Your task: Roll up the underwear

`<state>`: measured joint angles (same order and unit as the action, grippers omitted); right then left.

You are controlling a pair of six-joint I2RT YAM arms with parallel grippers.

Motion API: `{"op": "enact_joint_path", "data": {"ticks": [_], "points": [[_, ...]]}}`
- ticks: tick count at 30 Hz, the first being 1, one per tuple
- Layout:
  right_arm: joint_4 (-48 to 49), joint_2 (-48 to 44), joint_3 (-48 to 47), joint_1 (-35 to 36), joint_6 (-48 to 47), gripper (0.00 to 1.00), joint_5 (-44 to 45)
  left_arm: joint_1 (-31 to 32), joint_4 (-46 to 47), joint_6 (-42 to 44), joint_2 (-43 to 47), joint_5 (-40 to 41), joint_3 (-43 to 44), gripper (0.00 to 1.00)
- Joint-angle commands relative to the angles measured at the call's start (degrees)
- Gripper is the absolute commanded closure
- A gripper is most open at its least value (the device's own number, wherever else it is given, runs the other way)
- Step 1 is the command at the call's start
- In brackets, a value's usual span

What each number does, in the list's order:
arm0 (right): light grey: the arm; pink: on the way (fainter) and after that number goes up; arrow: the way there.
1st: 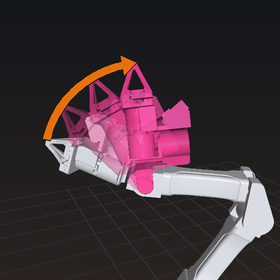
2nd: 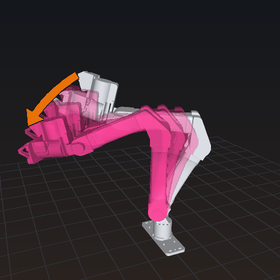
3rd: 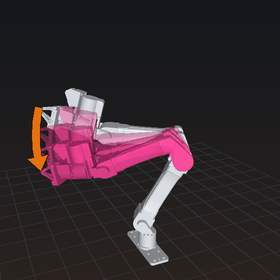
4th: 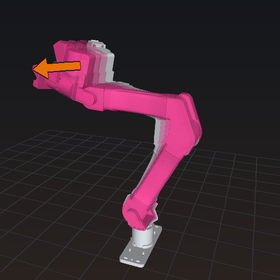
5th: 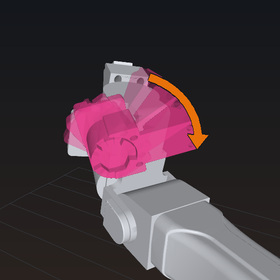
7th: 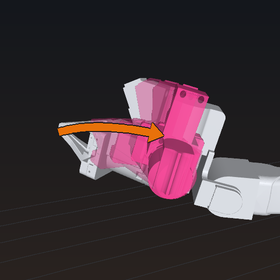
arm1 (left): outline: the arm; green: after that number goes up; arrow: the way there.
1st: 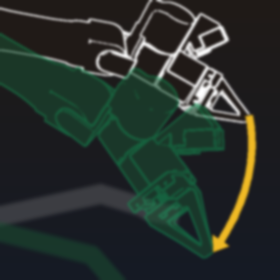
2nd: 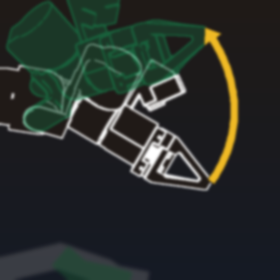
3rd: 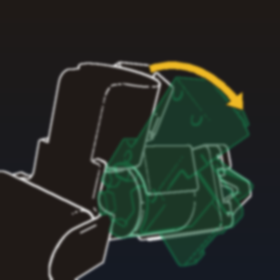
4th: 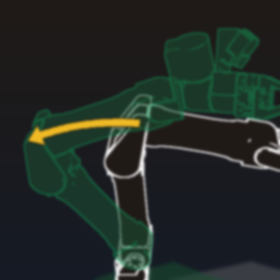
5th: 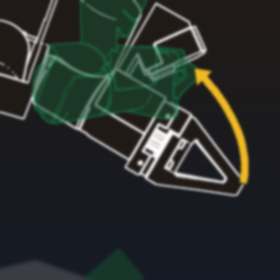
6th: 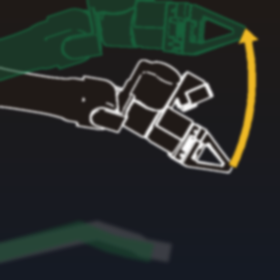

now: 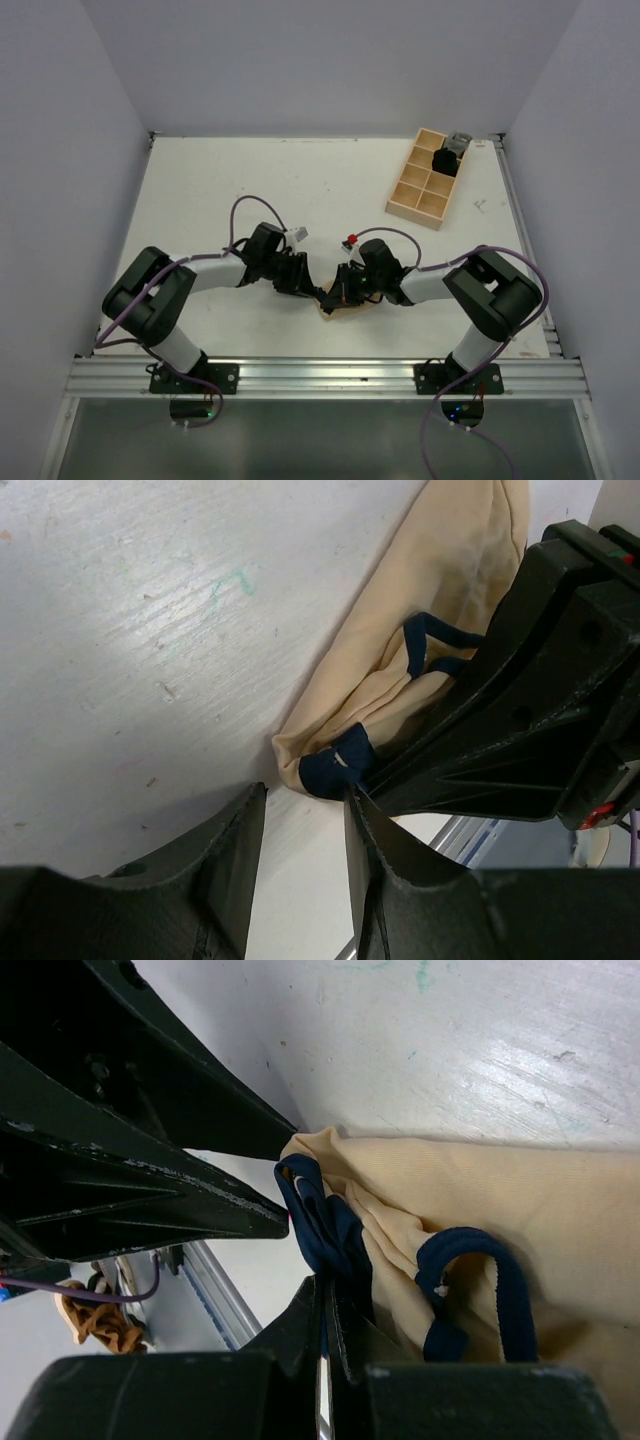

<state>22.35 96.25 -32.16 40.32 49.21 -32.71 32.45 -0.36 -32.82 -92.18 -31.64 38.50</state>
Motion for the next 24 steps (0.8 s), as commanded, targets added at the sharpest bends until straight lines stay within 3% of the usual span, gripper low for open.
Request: {"op": "enact_joint_path", "data": {"ticks": [1, 7, 11, 15, 16, 24], "points": [[-1.4, -1.6, 0.3, -0.1, -2.0, 1.00, 0.6, 0.7, 2.0, -1.5, -1.8, 1.4, 1.6, 0.58], [-2.0, -2.1, 0.9, -0.1, -2.6, 1.00, 0.6, 1.6, 4.8, -3.8, -3.1, 1.5, 1.7, 0.58], [-4.8, -3.6, 0.6, -0.1, -3.9, 1.00, 1.9, 2.0, 5.6, -4.9, -4.1, 0.9, 1.7, 0.63], [-13.2, -5.9, -2.1, 0.6, -7.8, 0.82, 6.2, 2.5, 4.1, -4.8, -4.7, 0.4, 3.2, 0.95], [-14.9, -6.9, -2.7, 1.0, -9.5, 0.79, 8.8, 2.6, 2.1, -4.4, -4.8, 0.7, 4.5, 0.99], [-31.2, -11.9, -10.3, 9.1, -16.6, 0.71, 24.9, 5.2, -5.8, -1.9, -6.3, 3.7, 8.5, 1.00]]}}
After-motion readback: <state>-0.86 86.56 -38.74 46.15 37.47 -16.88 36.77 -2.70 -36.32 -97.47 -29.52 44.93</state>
